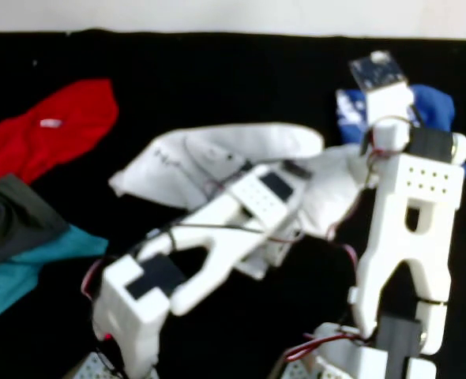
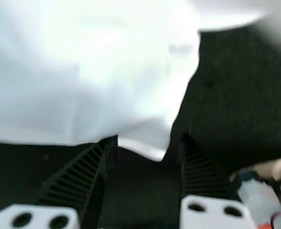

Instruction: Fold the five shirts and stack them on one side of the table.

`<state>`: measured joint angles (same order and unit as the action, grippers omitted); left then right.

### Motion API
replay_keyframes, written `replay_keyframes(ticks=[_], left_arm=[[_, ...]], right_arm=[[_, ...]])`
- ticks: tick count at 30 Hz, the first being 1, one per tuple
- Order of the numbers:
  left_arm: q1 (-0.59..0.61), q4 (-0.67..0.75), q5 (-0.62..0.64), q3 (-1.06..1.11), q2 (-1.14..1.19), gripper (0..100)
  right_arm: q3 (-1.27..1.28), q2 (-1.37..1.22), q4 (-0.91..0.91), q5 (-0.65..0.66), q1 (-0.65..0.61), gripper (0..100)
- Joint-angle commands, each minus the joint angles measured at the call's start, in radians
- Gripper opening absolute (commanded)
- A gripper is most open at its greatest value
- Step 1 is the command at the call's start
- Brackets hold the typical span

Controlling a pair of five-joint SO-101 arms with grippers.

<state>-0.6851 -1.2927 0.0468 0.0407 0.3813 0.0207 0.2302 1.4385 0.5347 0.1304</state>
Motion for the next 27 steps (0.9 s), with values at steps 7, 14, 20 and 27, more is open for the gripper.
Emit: replay_keyframes(ticks=[7,14,20,27], left_arm=[[0.051,0.064,0.003,-0.013,0.097,18],[0.14,-0.055,0.003,-0.071,0.03,1],[0.346,-0.247,-0.06,-0.242,-0.084,1],[0.51,-0.402,-0.269,-0.532,-0.266,1]], right_arm=[[0.004,-0.002,-0.019,0.008,0.008,0.6],[0.119,-0.005,-0.143,-0.11,0.01,0.6],[0.193,0.001,-0.312,-0.141,0.015,0.6],[-0.147,0.001,-0.259,-0.146,-0.004,0.6]])
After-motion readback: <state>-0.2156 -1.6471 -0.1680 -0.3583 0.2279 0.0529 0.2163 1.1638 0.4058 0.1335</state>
